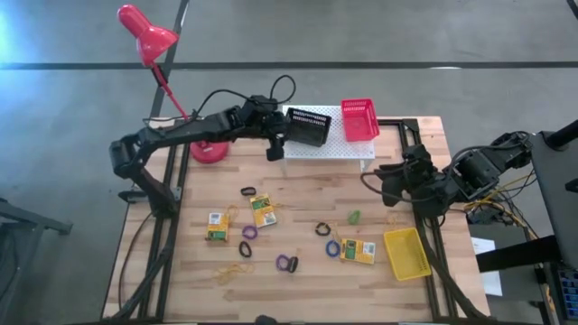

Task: Pick & Place Office Desk Supplies
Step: Put the black bin on the shelf

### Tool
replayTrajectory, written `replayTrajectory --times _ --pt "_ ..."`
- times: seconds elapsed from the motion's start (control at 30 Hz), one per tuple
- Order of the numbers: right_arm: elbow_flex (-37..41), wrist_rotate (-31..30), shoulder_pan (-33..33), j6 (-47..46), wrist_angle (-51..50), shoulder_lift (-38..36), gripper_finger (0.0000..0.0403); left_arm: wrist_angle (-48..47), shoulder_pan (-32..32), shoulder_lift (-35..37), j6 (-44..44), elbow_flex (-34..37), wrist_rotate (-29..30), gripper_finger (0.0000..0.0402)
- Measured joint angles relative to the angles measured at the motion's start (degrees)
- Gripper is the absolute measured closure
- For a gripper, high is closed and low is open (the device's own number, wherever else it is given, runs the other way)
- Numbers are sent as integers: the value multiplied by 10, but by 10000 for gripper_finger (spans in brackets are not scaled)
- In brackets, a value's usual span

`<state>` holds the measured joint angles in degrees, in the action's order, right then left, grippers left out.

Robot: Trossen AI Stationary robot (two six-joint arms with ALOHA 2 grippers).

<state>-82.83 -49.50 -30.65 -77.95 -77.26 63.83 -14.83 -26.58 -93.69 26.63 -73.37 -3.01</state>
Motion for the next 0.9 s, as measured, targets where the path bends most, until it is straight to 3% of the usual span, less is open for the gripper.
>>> replayTrajectory --times 0.27,0.7,0.8,0.9 --pt "0 -2 0 -2 34 0 294 11 -10 -25 -1 25 -56 235" --pt "0 -17 0 -13 46 0 301 32 -5 -19 -18 20 -51 265" --pt "0 -11 8 30 85 0 298 11 2 -6 -68 3 -49 264" --pt "0 0 33 132 174 0 295 -54 10 17 -135 -29 -49 264"
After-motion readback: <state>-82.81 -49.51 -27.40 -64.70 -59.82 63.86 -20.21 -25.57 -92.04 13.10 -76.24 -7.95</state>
